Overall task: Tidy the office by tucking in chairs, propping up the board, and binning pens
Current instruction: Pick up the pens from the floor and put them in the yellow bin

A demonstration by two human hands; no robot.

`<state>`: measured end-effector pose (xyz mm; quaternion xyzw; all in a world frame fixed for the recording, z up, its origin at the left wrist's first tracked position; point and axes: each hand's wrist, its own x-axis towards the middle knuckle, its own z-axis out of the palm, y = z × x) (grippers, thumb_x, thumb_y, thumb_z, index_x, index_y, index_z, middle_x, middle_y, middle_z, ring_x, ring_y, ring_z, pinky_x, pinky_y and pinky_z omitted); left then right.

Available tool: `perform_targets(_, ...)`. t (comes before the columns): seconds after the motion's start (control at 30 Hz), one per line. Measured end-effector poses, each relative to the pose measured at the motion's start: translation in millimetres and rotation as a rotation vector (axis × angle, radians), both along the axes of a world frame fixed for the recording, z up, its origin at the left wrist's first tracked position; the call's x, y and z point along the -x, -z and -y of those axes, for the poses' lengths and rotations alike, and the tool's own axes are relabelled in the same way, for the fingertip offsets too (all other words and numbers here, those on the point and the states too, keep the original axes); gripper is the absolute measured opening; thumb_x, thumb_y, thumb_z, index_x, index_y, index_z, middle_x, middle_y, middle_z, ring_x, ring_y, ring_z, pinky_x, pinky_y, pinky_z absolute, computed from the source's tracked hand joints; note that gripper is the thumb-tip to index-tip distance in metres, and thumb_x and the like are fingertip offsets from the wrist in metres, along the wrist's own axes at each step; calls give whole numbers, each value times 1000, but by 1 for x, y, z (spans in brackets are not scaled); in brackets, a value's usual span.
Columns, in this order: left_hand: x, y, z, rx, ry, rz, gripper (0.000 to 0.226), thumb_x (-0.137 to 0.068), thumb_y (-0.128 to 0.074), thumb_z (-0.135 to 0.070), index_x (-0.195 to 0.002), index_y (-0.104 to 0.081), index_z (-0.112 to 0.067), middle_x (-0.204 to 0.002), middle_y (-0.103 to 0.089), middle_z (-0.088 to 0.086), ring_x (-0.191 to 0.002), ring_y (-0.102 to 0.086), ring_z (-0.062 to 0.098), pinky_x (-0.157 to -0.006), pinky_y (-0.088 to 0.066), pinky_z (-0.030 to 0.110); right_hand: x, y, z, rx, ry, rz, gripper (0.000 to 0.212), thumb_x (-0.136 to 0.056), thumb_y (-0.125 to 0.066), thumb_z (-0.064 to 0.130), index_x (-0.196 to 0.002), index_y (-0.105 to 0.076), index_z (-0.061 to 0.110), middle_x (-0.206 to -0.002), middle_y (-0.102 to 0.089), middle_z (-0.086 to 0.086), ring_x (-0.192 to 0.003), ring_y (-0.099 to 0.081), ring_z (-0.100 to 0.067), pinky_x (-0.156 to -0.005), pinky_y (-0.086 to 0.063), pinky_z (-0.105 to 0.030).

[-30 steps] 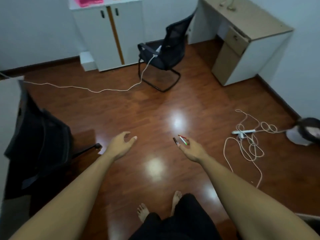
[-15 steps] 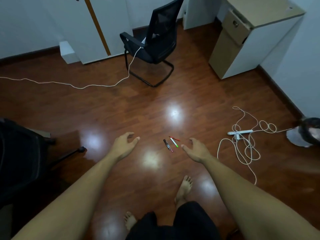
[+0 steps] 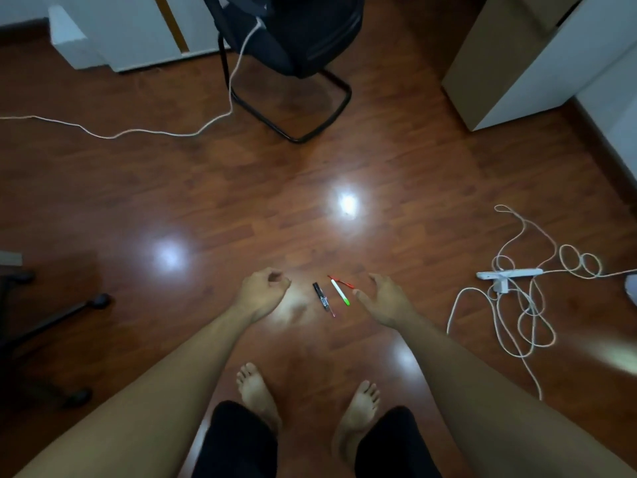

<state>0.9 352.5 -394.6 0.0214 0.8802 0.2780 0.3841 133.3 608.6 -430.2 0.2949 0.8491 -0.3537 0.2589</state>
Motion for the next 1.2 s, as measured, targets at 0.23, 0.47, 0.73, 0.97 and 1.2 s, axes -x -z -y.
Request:
perform_targets(0.23,18,256,-48,2,11,68,41,-106,-65,-32,-139,-70,-8,-139,-73,7,-131,-67,25,-98,-43,22,42,237,-21,5,-1,18,67,-101,-68,41,-154,-50,6,-155,-55,-18,-143,-50,-37,-114,-39,-38)
perform_targets(0.47,15,472,-81,59,34,122,36,-101,-70,-37,-128,-76,-13,-129,-77,9,-123,-70,31,-100,-53,34,59,443,-32,5,1,50,59,-94,-66,51,-141,-58,17,-137,-61,-16,-129,-59,-39,-105,-50,-46)
perform_targets(0.73,-17,599,-124,225,-58,83,73,-83,-71,-75,-118,-65,-11,-117,-72,12,-114,-71,36,-86,-56,40,61,554,-27,-161,-9,74,68,-94,-71,48,-146,-47,10,-149,-46,-20,-137,-44,-42,-111,-41,-56)
perform_targets(0.97,-21,608,-146,248,-71,-71,39,-101,-71,-36,-120,-63,-3,-122,-71,19,-115,-70,43,-86,-55,45,50,581,-30,-127,90,55,45,-99,-67,41,-132,-62,9,-133,-63,-19,-122,-61,-41,-100,-51,-52)
perform_targets(1.2,-10,604,-145,213,-24,-94,28,-100,-64,-22,-117,-68,-1,-119,-71,21,-111,-69,44,-78,-50,41,50,583,-23,-143,88,21,34,-102,-63,34,-119,-68,5,-118,-67,-22,-108,-66,-44,-92,-56,-52)
